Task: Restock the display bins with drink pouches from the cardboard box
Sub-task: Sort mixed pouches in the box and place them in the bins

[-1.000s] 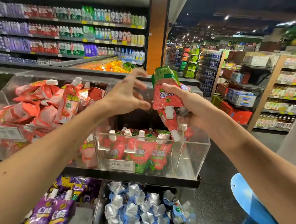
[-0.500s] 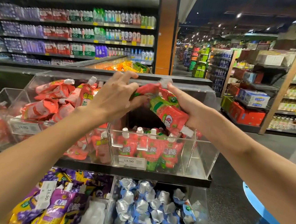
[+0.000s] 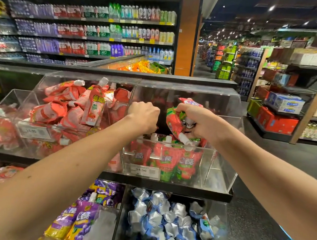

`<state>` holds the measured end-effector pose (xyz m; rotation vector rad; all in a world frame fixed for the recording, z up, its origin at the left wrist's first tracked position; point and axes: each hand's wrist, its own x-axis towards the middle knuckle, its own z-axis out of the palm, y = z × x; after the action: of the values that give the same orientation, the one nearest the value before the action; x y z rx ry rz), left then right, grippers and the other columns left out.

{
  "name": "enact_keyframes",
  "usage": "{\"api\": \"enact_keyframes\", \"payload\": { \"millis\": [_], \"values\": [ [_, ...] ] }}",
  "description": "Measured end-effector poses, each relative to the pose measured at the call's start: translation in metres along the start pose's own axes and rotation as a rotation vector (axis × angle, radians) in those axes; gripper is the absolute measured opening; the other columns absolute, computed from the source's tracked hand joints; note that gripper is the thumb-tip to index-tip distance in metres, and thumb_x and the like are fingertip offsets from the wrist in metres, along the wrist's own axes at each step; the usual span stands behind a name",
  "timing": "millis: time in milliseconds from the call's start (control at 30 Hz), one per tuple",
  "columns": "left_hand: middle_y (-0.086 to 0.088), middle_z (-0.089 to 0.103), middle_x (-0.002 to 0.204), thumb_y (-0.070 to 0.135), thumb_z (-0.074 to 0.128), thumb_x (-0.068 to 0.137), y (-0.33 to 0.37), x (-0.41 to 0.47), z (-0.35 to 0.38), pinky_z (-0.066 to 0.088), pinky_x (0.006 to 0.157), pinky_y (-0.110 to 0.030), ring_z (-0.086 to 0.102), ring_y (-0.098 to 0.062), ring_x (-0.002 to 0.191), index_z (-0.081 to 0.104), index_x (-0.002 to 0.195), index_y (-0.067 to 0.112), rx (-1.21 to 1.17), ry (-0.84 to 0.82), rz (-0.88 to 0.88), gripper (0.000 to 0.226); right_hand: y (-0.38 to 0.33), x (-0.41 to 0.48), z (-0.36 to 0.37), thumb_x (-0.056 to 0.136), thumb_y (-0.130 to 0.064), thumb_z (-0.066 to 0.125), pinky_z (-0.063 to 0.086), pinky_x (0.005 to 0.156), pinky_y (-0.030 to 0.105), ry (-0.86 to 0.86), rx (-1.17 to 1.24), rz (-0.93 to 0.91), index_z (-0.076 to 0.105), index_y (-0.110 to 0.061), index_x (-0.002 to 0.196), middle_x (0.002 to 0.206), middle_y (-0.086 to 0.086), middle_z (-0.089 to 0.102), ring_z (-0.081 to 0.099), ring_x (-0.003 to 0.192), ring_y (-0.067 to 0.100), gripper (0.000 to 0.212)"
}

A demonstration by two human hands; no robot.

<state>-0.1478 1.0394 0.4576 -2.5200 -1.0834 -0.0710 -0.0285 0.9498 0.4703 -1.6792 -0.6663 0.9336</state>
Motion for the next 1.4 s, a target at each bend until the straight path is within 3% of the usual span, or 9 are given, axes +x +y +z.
{"api": "enact_keyframes", "payload": {
  "millis": [233, 367, 500, 700, 767, 933, 1133, 1233, 1400],
  "values": [
    [-0.005, 0.062, 0.128, 0.030, 0.059, 0.098, 0.009, 0.034, 0.025, 0.051, 0.090, -0.040, 0.062, -0.027, 0.118, 0.060, 0.130, 0.018, 0.083, -0.237, 0.057, 0.035, 0.001, 0.016, 0.005, 0.093, -0.025, 0.068, 0.054, 0.094, 0.042, -0.034, -0.052, 0.017, 0.051, -0.009, 0.108, 0.092, 0.008, 0.054, 0.060, 0.087, 0.021, 0.028],
    [-0.005, 0.063, 0.108, 0.070, 0.064, 0.080, -0.002, 0.034, 0.014, 0.053, 0.080, -0.037, 0.063, -0.025, 0.093, 0.061, 0.117, 0.011, -0.132, -0.344, 0.056, 0.070, 0.004, 0.027, 0.001, 0.094, -0.025, 0.068, 0.058, 0.081, 0.036, -0.047, -0.087, 0.057, 0.050, -0.012, 0.116, 0.088, 0.006, 0.050, 0.058, 0.078, 0.018, 0.031],
    [-0.010, 0.048, 0.147, 0.059, 0.083, 0.069, -0.015, 0.023, 0.001, 0.044, 0.106, -0.044, 0.048, -0.029, 0.133, 0.032, 0.151, 0.017, -0.475, -0.135, 0.118, 0.105, 0.004, 0.037, -0.003, 0.091, -0.024, 0.068, 0.062, 0.072, 0.039, -0.118, -0.038, 0.102, 0.056, -0.022, 0.132, 0.131, 0.014, 0.055, 0.066, 0.102, 0.030, 0.042],
    [0.001, 0.068, 0.114, 0.041, 0.074, 0.087, -0.034, 0.011, 0.004, 0.049, 0.085, -0.034, 0.061, -0.016, 0.107, 0.066, 0.110, 0.018, -0.732, 0.009, 0.260, 0.034, -0.005, 0.039, -0.011, 0.091, -0.019, 0.066, 0.061, 0.070, 0.039, -0.212, 0.022, 0.083, 0.066, -0.010, 0.114, 0.125, 0.016, 0.065, 0.070, 0.085, 0.026, 0.025],
    [-0.006, 0.068, 0.093, 0.040, 0.066, 0.091, -0.034, 0.011, 0.008, 0.050, 0.075, -0.040, 0.062, -0.024, 0.087, 0.066, 0.095, 0.011, -0.668, 0.063, 0.231, 0.029, -0.005, 0.038, -0.012, 0.092, -0.015, 0.062, 0.060, 0.059, 0.031, -0.141, -0.068, 0.062, 0.064, -0.013, 0.095, 0.110, 0.012, 0.066, 0.068, 0.080, 0.023, 0.004],
    [-0.008, 0.053, 0.066, 0.041, 0.055, 0.093, -0.020, 0.010, 0.004, 0.039, 0.059, -0.037, 0.052, -0.029, 0.066, 0.050, 0.068, 0.008, -0.555, 0.032, 0.064, 0.042, 0.000, 0.042, -0.015, 0.100, -0.030, 0.050, 0.037, 0.040, 0.014, 0.019, -0.170, 0.033, 0.046, -0.019, 0.083, 0.069, -0.001, 0.041, 0.040, 0.059, 0.009, 0.020],
    [-0.012, 0.071, 0.090, 0.039, 0.045, 0.101, -0.006, 0.027, 0.007, 0.049, 0.062, -0.029, 0.068, -0.020, 0.071, 0.063, 0.097, 0.007, -0.601, -0.293, -0.028, 0.037, 0.010, 0.057, -0.006, 0.096, -0.029, 0.058, 0.043, 0.040, 0.016, 0.187, -0.154, 0.033, 0.037, -0.008, 0.123, 0.096, 0.008, 0.050, 0.053, 0.076, 0.014, 0.040],
    [-0.023, 0.053, 0.138, 0.036, 0.038, 0.105, -0.003, 0.034, 0.012, 0.043, 0.076, -0.033, 0.060, -0.032, 0.110, 0.019, 0.152, -0.001, -0.598, -0.282, -0.098, 0.063, 0.011, 0.058, -0.002, 0.090, -0.036, 0.067, 0.052, 0.074, 0.024, 0.206, -0.265, 0.004, 0.007, -0.004, 0.147, 0.125, 0.013, 0.049, 0.057, 0.110, 0.021, 0.089],
    [-0.018, 0.055, 0.133, 0.033, 0.035, 0.104, 0.006, 0.045, 0.021, 0.042, 0.085, -0.039, 0.055, -0.035, 0.114, 0.045, 0.129, 0.014, -0.538, -0.239, -0.013, 0.033, 0.018, 0.060, 0.005, 0.092, -0.041, 0.066, 0.054, 0.072, 0.025, 0.088, -0.569, -0.025, -0.010, 0.002, 0.154, 0.149, 0.016, 0.042, 0.059, 0.107, 0.022, 0.107]
  ]
}}
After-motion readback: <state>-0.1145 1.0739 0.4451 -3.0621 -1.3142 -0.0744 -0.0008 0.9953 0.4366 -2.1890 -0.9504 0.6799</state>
